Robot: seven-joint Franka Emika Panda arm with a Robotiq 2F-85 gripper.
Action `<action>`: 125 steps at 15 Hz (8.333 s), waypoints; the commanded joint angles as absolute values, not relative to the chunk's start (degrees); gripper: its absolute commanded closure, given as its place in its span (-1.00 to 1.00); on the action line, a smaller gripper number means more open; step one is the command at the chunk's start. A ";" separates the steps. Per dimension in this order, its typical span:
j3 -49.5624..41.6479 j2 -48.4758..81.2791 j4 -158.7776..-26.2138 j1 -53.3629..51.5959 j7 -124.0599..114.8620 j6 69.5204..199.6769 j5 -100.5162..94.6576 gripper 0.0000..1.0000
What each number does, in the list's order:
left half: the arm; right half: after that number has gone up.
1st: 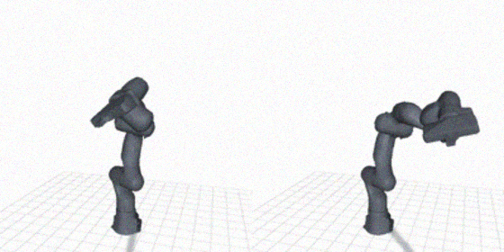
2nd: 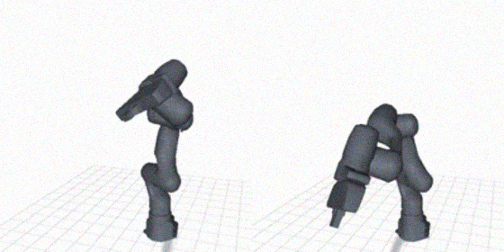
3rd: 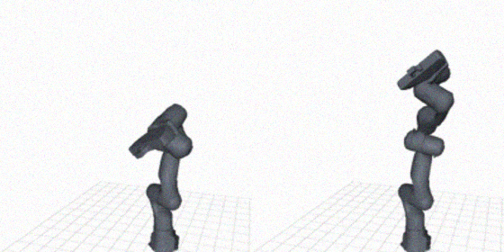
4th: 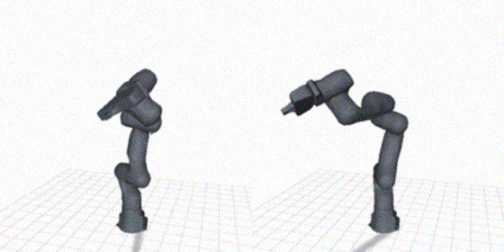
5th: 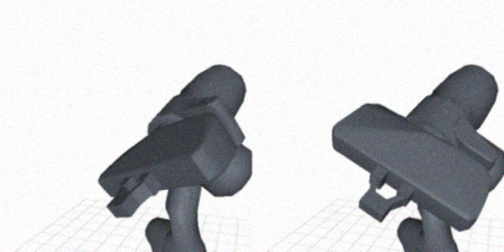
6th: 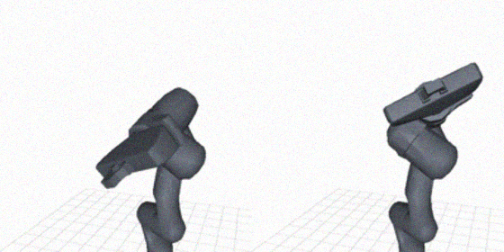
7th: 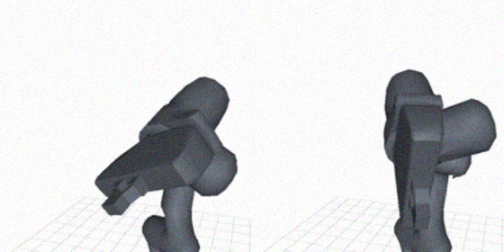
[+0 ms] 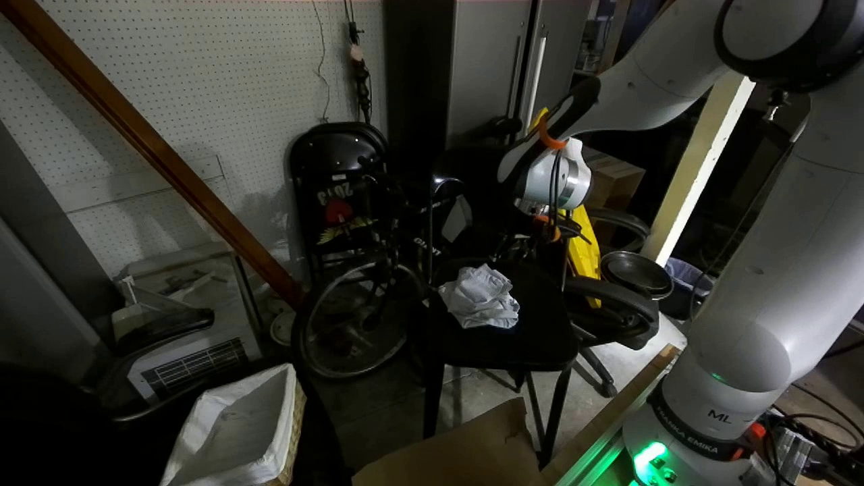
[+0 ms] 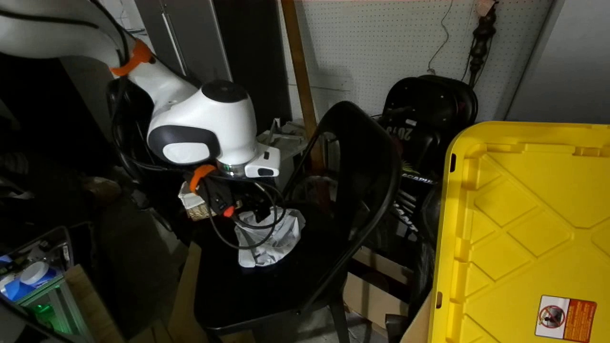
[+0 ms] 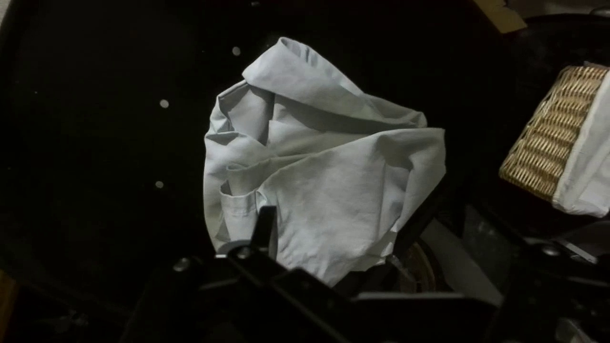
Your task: Remove the towel from the chair and put it in the basket
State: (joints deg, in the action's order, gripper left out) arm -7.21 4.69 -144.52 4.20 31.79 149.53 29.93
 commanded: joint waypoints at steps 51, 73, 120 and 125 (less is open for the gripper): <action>13.30 43.43 -112.79 30.23 60.96 144.12 28.09 -1.00; 11.39 38.69 -116.05 23.66 58.33 135.84 28.50 0.81; 27.48 68.84 -65.91 -13.34 30.05 155.67 17.75 0.93; 28.30 69.92 -66.66 -13.55 32.20 155.25 16.38 0.93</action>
